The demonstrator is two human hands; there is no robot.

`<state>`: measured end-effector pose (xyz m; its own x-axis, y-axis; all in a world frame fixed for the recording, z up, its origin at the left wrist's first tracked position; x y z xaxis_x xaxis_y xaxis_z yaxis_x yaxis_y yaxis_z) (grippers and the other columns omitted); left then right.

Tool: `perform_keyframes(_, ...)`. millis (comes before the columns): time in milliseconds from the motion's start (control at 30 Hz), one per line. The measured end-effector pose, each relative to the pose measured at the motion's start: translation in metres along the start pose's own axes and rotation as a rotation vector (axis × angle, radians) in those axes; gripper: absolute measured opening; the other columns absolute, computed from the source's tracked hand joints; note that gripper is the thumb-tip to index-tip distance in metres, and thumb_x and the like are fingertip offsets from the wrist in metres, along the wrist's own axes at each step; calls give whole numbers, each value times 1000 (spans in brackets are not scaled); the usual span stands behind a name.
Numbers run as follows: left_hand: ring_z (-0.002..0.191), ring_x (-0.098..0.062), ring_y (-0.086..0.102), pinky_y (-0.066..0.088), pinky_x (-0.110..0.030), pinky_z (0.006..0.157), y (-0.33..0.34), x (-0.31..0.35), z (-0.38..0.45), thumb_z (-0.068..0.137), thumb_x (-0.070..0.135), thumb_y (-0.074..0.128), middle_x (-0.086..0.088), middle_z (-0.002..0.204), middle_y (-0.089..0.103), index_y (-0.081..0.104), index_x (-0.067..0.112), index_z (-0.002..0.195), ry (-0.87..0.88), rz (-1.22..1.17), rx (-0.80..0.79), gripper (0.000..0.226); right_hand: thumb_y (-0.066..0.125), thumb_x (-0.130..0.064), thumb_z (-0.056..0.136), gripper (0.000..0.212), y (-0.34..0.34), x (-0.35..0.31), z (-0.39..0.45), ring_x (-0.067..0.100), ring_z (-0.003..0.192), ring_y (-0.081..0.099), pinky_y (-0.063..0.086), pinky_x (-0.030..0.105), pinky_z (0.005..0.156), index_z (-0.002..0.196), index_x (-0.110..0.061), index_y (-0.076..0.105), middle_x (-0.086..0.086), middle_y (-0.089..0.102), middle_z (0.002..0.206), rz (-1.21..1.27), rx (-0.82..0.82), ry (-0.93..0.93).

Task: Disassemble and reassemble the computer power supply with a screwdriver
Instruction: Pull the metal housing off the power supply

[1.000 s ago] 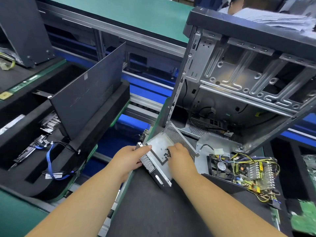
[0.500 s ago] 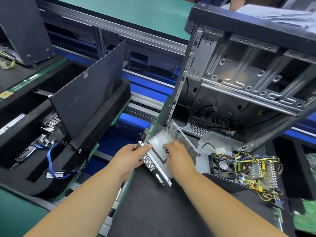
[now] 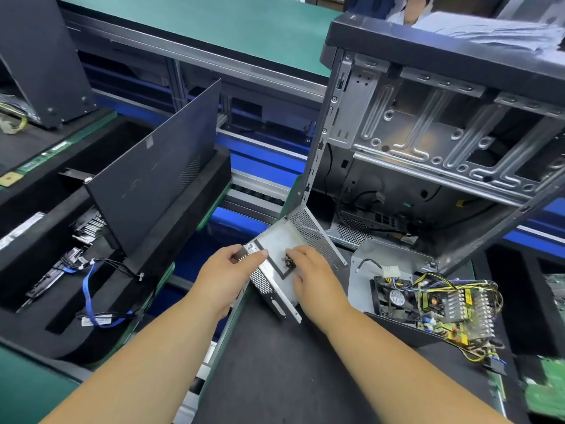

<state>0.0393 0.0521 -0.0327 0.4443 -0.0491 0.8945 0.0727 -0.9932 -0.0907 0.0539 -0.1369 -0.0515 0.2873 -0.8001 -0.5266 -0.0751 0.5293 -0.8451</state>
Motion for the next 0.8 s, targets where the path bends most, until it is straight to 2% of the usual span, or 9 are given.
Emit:
perform_keyframes(67, 82, -15, 65, 57, -41, 88, -2, 4, -1, 56, 65, 75, 5, 86, 66, 69, 33, 85, 48, 41, 65, 44, 49, 2, 91, 49, -1, 1, -3, 19, 127, 43, 31, 20, 106, 138, -12, 53, 0, 46, 141, 33, 66, 62)
perform_keyframes(167, 88, -4, 61, 48, -26, 73, 0, 11, -6, 49, 74, 71, 10, 105, 60, 61, 58, 82, 94, 109, 150, 38, 49, 0, 93, 45, 5, 6, -8, 17, 115, 50, 36, 17, 97, 135, -14, 55, 0, 49, 133, 90, 135, 233)
perform_keyframes(267, 98, -2, 59, 46, -29, 86, 4, 14, -9, 47, 75, 71, 9, 120, 54, 56, 47, 108, 108, 136, 159, 69, 46, -5, 94, 37, 16, 13, -10, 14, 90, 57, 44, 23, 81, 125, -19, 60, 1, 57, 115, 356, 137, 548)
perform_keyframes(400, 99, -8, 61, 51, -37, 93, 10, 21, -14, 49, 74, 70, 6, 122, 53, 55, 32, 126, 157, 221, 153, 89, 42, 0, 96, 27, 23, 17, -2, 18, 70, 57, 48, 34, 82, 117, -7, 58, 5, 62, 75, 936, 254, 874)
perform_keyframes(500, 93, -7, 62, 52, -33, 86, 16, 25, -17, 49, 76, 69, 7, 118, 51, 58, 36, 116, 193, 247, 168, 79, 40, 3, 96, 26, 19, 15, 6, 15, 62, 54, 49, 30, 80, 115, -5, 56, 4, 59, 69, 1044, 283, 885)
perform_keyframes(600, 93, -10, 62, 53, -34, 84, 18, 21, -16, 48, 77, 69, 4, 116, 56, 61, 37, 106, 148, 235, 139, 70, 40, -2, 96, 26, 12, 12, 11, 14, 68, 61, 52, 24, 70, 109, -13, 60, 0, 63, 72, 884, 262, 818)
perform_keyframes(667, 95, -14, 64, 54, -38, 86, 20, 16, -14, 50, 75, 70, 1, 114, 61, 66, 34, 103, 105, 188, 110, 67, 44, -6, 95, 26, 8, 11, 14, 15, 77, 63, 54, 26, 75, 111, -16, 62, 1, 65, 86, 730, 267, 745)
perform_keyframes(733, 94, -14, 65, 55, -37, 83, 21, 12, -15, 49, 73, 71, 2, 111, 64, 67, 34, 101, 89, 148, 107, 65, 54, -10, 94, 22, 5, 11, 15, 7, 82, 60, 47, 9, 73, 111, -20, 63, 1, 59, 108, 567, 272, 642)
perform_keyframes(800, 94, -13, 65, 55, -36, 83, 21, 9, -14, 48, 74, 72, 3, 111, 64, 66, 35, 105, 90, 159, 110, 69, 63, -11, 92, 27, 4, 11, 15, -1, 80, 56, 40, 2, 71, 118, -19, 64, -3, 52, 114, 469, 242, 537)
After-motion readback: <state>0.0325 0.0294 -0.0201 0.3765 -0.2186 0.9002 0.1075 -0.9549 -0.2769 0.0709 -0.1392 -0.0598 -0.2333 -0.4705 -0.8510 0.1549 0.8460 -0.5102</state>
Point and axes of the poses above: each hand's wrist, its own z-axis towards the middle knuckle, its own y-axis out of the palm, x = y × z, the point moved 2 cm from there along z, towards the middle knuckle
